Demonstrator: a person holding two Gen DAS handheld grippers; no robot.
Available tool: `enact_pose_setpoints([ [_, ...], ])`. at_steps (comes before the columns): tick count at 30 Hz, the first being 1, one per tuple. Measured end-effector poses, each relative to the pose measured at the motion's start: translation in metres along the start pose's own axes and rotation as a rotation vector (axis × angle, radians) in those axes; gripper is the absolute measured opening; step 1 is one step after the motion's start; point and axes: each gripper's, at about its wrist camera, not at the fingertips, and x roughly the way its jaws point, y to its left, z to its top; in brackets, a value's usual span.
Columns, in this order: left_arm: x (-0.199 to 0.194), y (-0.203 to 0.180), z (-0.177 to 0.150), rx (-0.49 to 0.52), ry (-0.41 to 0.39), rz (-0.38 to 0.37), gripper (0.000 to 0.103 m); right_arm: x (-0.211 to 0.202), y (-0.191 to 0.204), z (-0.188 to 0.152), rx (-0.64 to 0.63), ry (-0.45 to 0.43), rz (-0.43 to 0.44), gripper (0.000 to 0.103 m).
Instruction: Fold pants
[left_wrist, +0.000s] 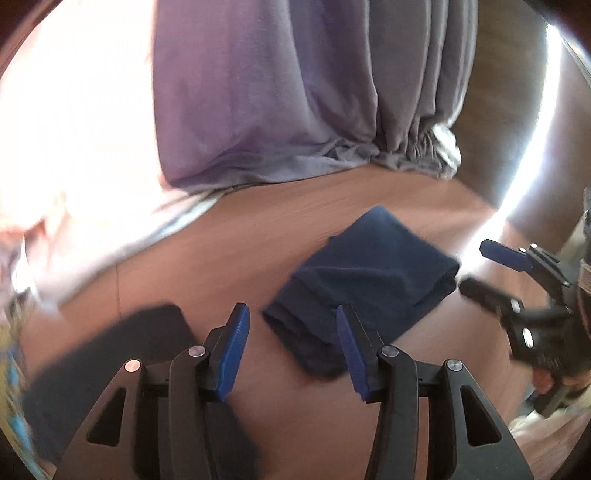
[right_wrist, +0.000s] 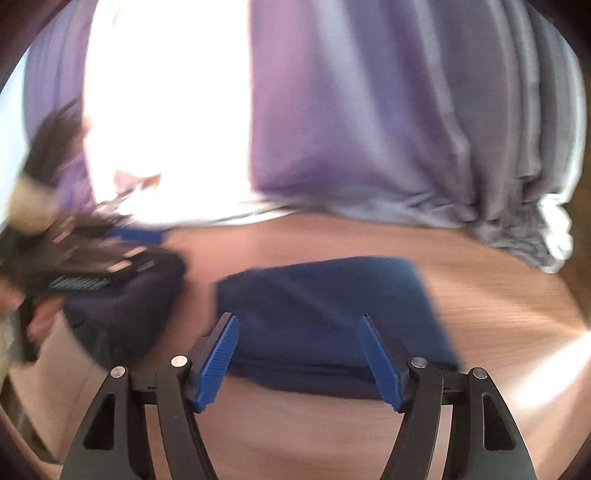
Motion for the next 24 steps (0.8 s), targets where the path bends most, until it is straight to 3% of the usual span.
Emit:
enact_pose_setpoints([
  [4, 0.011, -0.012, -0.018, -0.161, 0.013, -0.02, 0.046, -0.004, -0.045, -0.007, 0.072, -0.008, -0.086, 0.07],
  [7, 0.025, -0.019, -0.03, -0.258, 0.033, -0.014, 0.039, 0.004, -0.072, -0.016, 0.085, 0.023, -0.124, 0.07],
  [11, 0.042, -0.027, -0.036, -0.292, 0.06, 0.017, 0.039, 0.017, -0.096, -0.031, 0.072, 0.078, -0.153, 0.07],
  [17, 0.06, -0.026, -0.035, -0.336, 0.075, 0.093, 0.039, 0.035, -0.116, -0.045, 0.08, 0.15, -0.106, 0.07],
  [23, 0.075, -0.026, -0.031, -0.365, 0.113, 0.096, 0.039, 0.058, -0.122, -0.052, 0.048, 0.211, -0.071, 0.07],
  [24, 0.076, -0.027, -0.032, -0.365, 0.116, 0.098, 0.035, 0.061, -0.125, -0.052, 0.054, 0.215, -0.074, 0.07],
])
